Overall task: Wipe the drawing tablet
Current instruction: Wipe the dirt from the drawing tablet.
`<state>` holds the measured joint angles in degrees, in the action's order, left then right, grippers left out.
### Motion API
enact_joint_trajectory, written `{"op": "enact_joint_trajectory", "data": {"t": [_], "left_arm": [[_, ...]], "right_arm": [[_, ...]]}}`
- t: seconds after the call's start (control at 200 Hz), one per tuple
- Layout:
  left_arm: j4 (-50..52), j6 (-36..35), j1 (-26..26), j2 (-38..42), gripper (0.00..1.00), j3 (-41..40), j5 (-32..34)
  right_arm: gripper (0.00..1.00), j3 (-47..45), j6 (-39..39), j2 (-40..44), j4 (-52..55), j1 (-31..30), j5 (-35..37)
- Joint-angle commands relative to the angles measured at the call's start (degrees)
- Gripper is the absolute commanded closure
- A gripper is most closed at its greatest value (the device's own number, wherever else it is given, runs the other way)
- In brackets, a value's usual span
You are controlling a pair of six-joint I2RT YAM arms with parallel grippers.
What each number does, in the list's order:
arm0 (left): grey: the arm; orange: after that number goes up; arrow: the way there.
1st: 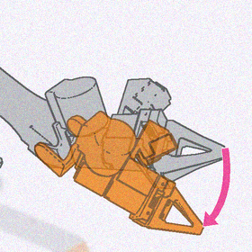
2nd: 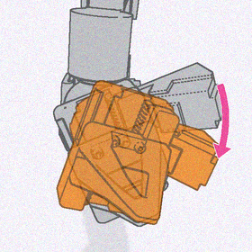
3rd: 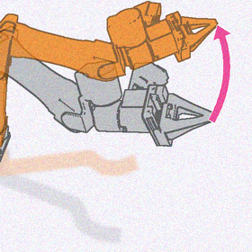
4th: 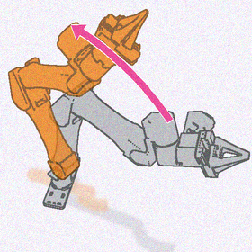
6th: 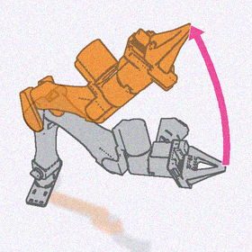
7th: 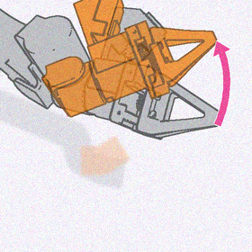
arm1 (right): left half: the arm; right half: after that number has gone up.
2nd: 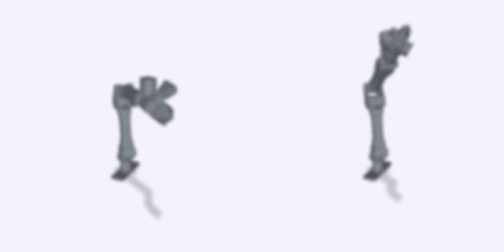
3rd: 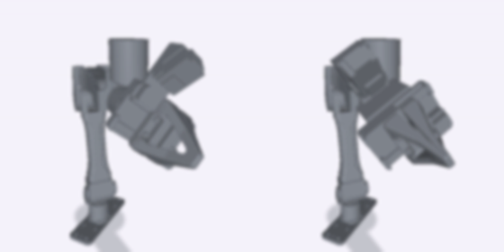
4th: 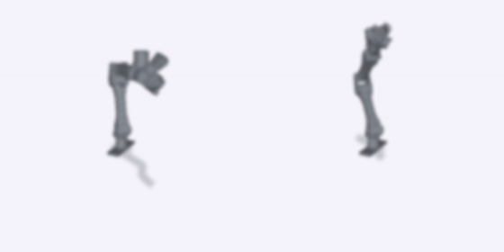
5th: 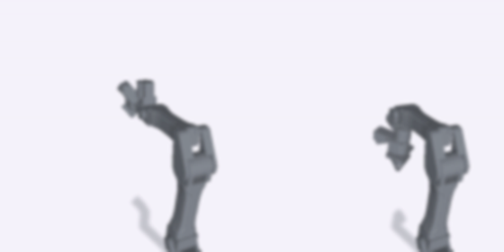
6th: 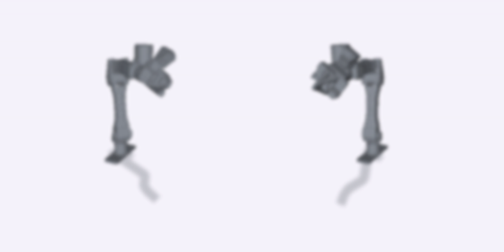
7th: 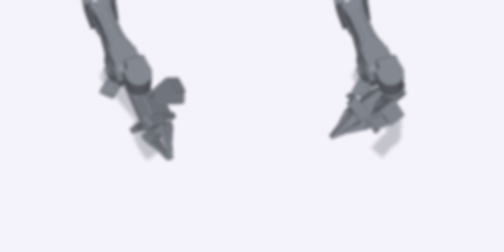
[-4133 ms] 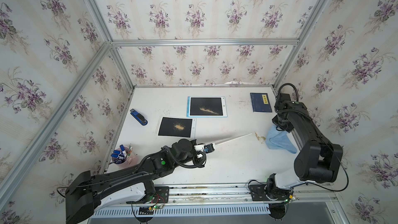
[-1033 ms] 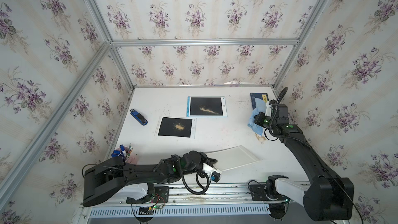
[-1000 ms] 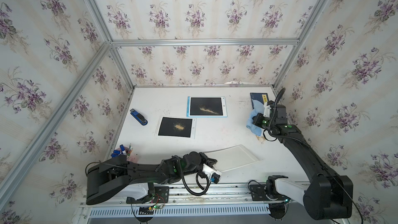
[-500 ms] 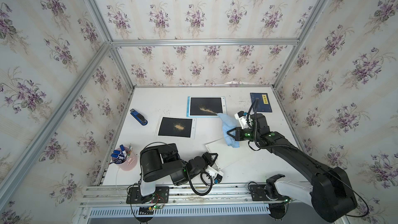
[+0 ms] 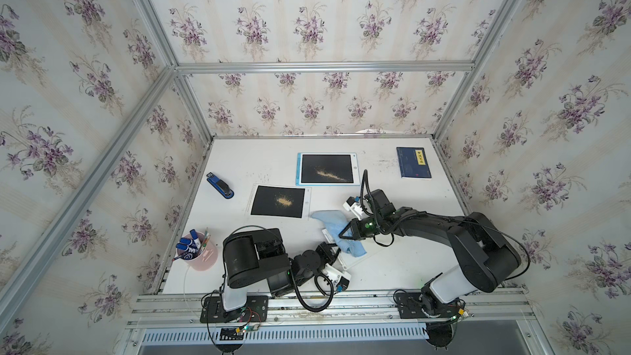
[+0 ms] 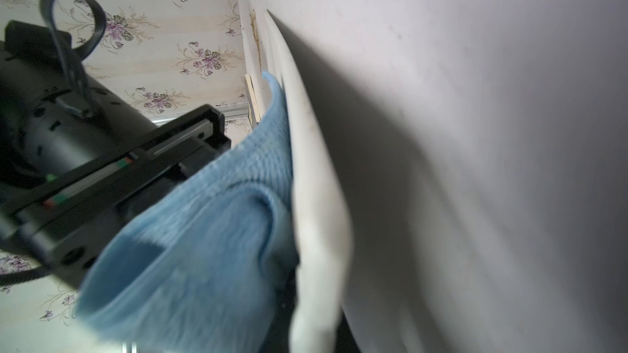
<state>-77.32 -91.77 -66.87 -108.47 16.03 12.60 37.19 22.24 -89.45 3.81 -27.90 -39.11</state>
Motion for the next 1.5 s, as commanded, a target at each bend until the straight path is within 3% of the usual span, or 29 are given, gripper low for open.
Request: {"op": "enact_joint_trajectory", "data": {"t": [0.0,0.1,0.145,0.28,0.345,0.44,0.535,0.619,0.674,0.734,0.924,0.979,1.104,1.294,1.494], "left_arm": [[-1.96,-0.78,-0.10,0.60,1.00,-0.78,1.93],[-2.73,-0.70,-0.26,1.15,1.00,-1.44,2.41],[-3.00,-0.60,-0.32,1.13,1.00,-1.44,2.50],[-3.33,-0.51,-0.44,1.06,1.00,-1.31,2.22],[-3.27,-0.58,-0.44,1.11,1.00,-1.33,2.08],[-2.62,-0.69,-0.45,1.33,1.00,-1.17,2.16],[-2.75,-0.69,-0.45,1.15,1.00,-1.18,2.39],[-2.88,-0.78,-0.45,1.06,1.00,-1.16,2.43],[-2.92,-0.86,-0.45,1.20,1.00,-1.27,2.58],[-2.91,-0.94,-0.48,1.38,1.00,-1.27,2.73],[-2.84,-1.10,-0.74,2.02,1.00,-1.35,2.79],[-2.84,-1.11,-0.80,2.16,1.00,-1.44,2.86],[-3.86,-0.95,-0.94,2.43,1.00,-1.83,2.92],[-4.07,-1.13,-1.23,2.31,1.00,-1.92,3.21],[-3.99,-1.28,-1.32,2.04,1.00,-1.80,3.09]], "right_arm": [[1.00,-1.36,5.66,0.99,9.07,7.28,22.87],[1.00,-2.43,8.47,7.78,12.45,11.63,35.19],[1.00,-1.91,8.03,11.22,12.46,11.56,35.91],[1.00,-0.42,3.99,19.19,7.48,7.33,25.85],[1.00,-0.12,1.61,20.36,3.67,4.24,16.33],[1.00,1.34,0.40,16.62,1.52,-1.80,4.00],[1.00,2.13,0.03,11.33,1.46,-9.91,-2.11],[1.00,0.38,1.38,9.13,0.04,-12.93,-4.82],[1.00,-1.02,2.23,8.77,0.79,-12.72,-2.65],[1.00,-1.36,1.72,8.70,5.74,-11.39,5.58],[1.00,-3.43,4.22,11.17,17.50,6.86,28.57],[1.00,-3.96,4.31,12.97,17.13,9.62,28.65],[1.00,-1.17,4.45,15.00,19.96,9.67,32.43],[1.00,0.82,3.75,22.08,17.71,4.94,26.84],[1.00,5.92,2.20,21.20,18.31,-14.42,20.84]]}}
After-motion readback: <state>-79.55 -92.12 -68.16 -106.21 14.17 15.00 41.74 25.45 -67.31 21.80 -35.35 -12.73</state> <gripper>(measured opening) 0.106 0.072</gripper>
